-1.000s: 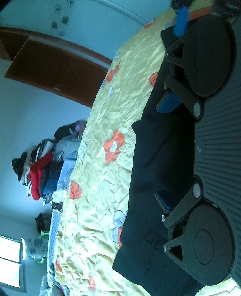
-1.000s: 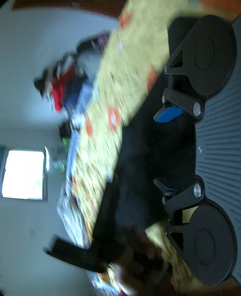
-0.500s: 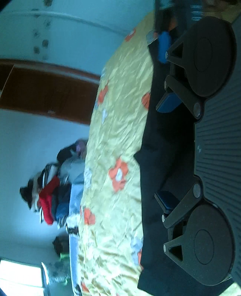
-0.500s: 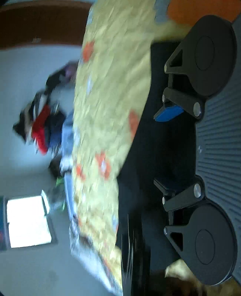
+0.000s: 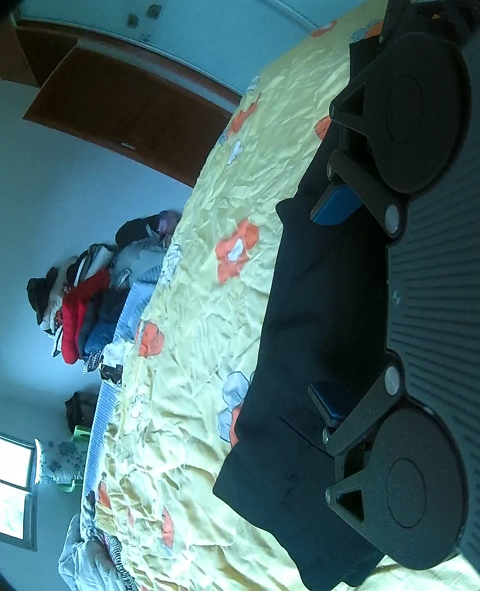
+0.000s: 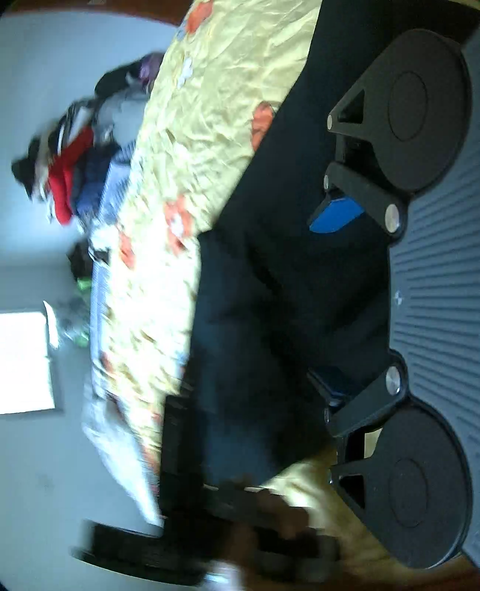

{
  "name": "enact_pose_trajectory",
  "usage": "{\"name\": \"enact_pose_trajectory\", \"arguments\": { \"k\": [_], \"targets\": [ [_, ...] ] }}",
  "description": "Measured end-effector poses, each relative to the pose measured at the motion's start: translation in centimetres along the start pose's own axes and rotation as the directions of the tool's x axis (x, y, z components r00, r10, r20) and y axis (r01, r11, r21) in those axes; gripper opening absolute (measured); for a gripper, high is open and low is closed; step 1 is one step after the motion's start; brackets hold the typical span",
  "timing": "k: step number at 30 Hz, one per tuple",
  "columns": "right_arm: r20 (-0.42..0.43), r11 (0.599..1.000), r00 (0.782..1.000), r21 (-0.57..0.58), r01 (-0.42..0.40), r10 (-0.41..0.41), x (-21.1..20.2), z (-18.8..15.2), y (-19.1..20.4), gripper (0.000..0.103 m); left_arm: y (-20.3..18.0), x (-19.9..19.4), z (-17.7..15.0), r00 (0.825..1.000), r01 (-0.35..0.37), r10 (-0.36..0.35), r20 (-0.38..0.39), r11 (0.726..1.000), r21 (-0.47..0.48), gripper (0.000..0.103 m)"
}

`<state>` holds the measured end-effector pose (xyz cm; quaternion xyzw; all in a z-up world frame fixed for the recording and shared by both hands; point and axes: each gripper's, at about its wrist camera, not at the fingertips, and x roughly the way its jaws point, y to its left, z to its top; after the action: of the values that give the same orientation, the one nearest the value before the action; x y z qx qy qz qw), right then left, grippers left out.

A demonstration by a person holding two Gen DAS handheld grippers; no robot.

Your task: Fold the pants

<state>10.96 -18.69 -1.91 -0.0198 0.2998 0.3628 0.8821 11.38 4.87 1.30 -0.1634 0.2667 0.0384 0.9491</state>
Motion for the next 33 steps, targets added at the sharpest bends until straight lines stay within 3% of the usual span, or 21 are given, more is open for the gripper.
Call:
{"name": "enact_pose_trajectory", "arguments": {
  "k": [3, 6, 9, 11, 14, 16, 19, 22, 25, 28, 33],
  "targets": [
    [-0.05, 0.999, 0.998, 0.032, -0.026, 0.027, 1.5, -0.2, 0.0, 0.08, 0.3, -0.4, 0.1, 1.0, -0.007, 0.006, 0.013, 0.999, 0.035, 0.093],
    [-0.106, 0.993, 0.994, -0.119, 0.004, -0.017, 2.0, -0.6, 2.2, 0.088, 0.9, -0.3, 0.0, 0.999, -0.048, 0.047, 0.006, 0.995, 0.09, 0.096],
    [-0.084, 0.994, 0.996, -0.111, -0.002, -0.007, 1.6, 0.0, 2.9, 0.089, 1.6, 0.7, -0.7, 0.995, -0.086, 0.093, -0.039, 0.985, 0.15, 0.098],
    [-0.073, 0.996, 0.997, -0.088, -0.016, 0.01, 1.5, 0.4, 3.0, 0.089, 1.5, 1.3, -1.5, 0.991, -0.092, 0.111, -0.072, 0.968, 0.234, 0.099],
    [-0.142, 0.992, 0.99, -0.128, -0.003, -0.015, 3.5, 0.2, 4.0, 0.093, 0.6, 0.5, -2.3, 0.991, -0.111, 0.128, -0.026, 0.933, 0.342, 0.098],
    [-0.141, 0.984, 0.989, -0.176, 0.029, -0.054, 3.7, 0.2, 5.0, 0.095, 0.7, -0.3, -2.5, 0.993, -0.11, 0.115, 0.008, 0.919, 0.378, 0.099],
    [-0.107, 0.986, 0.991, -0.154, 0.065, -0.082, 3.2, 0.7, 5.7, 0.095, 1.9, -0.8, -2.2, 0.987, -0.161, 0.151, 0.055, 0.918, 0.363, 0.099],
    [-0.063, 0.988, 0.994, -0.134, 0.08, -0.089, 3.4, 1.4, 6.9, 0.095, 4.1, -0.6, -1.7, 0.987, -0.158, 0.161, 0.013, 0.942, 0.296, 0.099],
    [-0.075, 0.99, 0.996, -0.134, 0.048, -0.058, 5.0, 1.4, 8.0, 0.099, 5.9, -0.7, -2.0, 0.989, -0.143, 0.148, 0.0, 0.955, 0.259, 0.101],
    [-0.097, 0.989, 0.991, -0.125, 0.076, -0.088, 6.7, 0.4, 8.7, 0.1, 5.8, -0.9, -2.5, 0.989, -0.141, 0.146, 0.006, 0.943, 0.302, 0.103],
    [-0.025, 0.994, 0.995, -0.058, 0.091, -0.092, 6.3, -0.9, 8.4, 0.103, 5.2, -0.5, -2.7, 0.985, -0.162, 0.172, 0.001, 0.929, 0.332, 0.103]
  ]
}}
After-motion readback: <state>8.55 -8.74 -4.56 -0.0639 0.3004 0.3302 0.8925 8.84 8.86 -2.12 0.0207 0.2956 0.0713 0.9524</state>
